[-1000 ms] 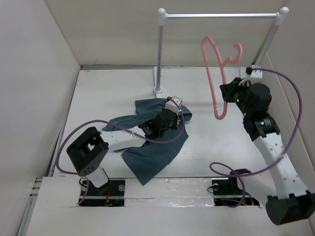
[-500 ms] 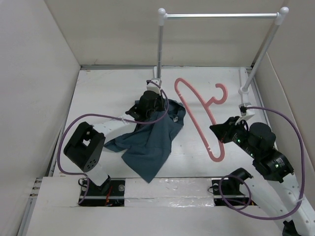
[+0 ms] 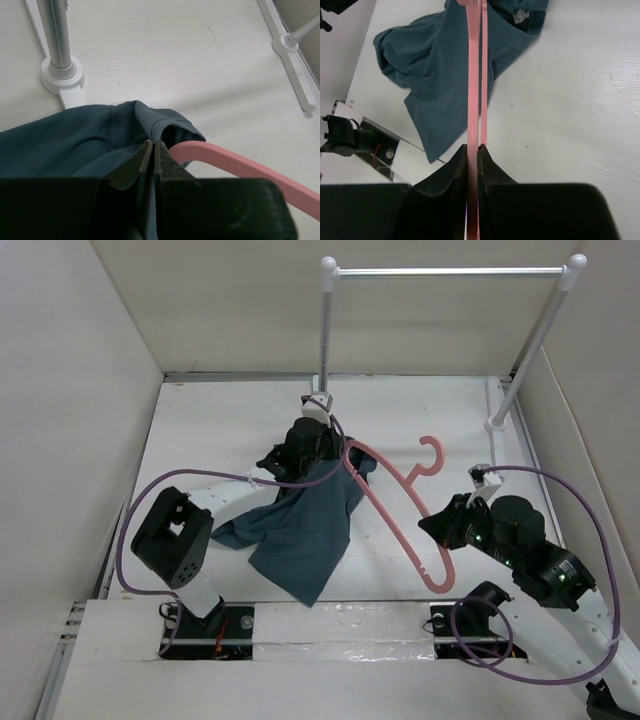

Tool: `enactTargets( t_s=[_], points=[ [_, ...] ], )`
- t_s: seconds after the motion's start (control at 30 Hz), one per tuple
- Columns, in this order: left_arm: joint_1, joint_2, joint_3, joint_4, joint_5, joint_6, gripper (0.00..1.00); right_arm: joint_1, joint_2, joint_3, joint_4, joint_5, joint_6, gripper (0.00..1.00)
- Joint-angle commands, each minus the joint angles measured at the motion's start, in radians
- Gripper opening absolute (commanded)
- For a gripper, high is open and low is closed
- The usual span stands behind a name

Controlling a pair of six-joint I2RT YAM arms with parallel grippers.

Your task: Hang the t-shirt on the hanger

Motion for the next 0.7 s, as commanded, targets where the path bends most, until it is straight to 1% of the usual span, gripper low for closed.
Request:
enactTargets(
  t_s=[0.0,0.23,0.37,0.47,0.5,0.53,0.6,0.67],
  points=[
    [0.005,-0.072,0.002,0.036,0.013,-0.014,0.0,0.01,0.024,-0.012,0.07,0.045,0.012,0.0],
    [0.005,-0.16,-0.053,0.056,0.026,-0.005,0.0,0.021,0.134,-0.055,0.197,0.035,0.002,0.0],
    [-0.037,-0.203,-0.054,0.055,0.029,0.015,0.0,0.088,0.18,-0.06,0.277,0.047,0.019,0.0],
    [-0.037,-0.255,-0.065,0.065,0.115,-0.011,0.0,0.111,0.222,-0.06,0.342,0.049,0.024,0.0],
    [-0.037,-0.272,-0.074,0.072,0.165,-0.029,0.0,0.125,0.228,-0.064,0.395,0.049,0.025,0.0],
    [-0.037,-0.289,-0.09,0.084,0.183,-0.04,0.0,0.125,0.233,-0.069,0.424,0.049,0.025,0.0],
    [-0.037,-0.342,-0.107,0.087,0.216,-0.061,0.0,0.136,0.242,-0.078,0.508,0.104,0.031,0.0],
    [-0.037,-0.403,-0.13,0.076,0.218,-0.075,0.0,0.136,0.245,-0.087,0.559,0.15,0.039,0.0]
  ],
)
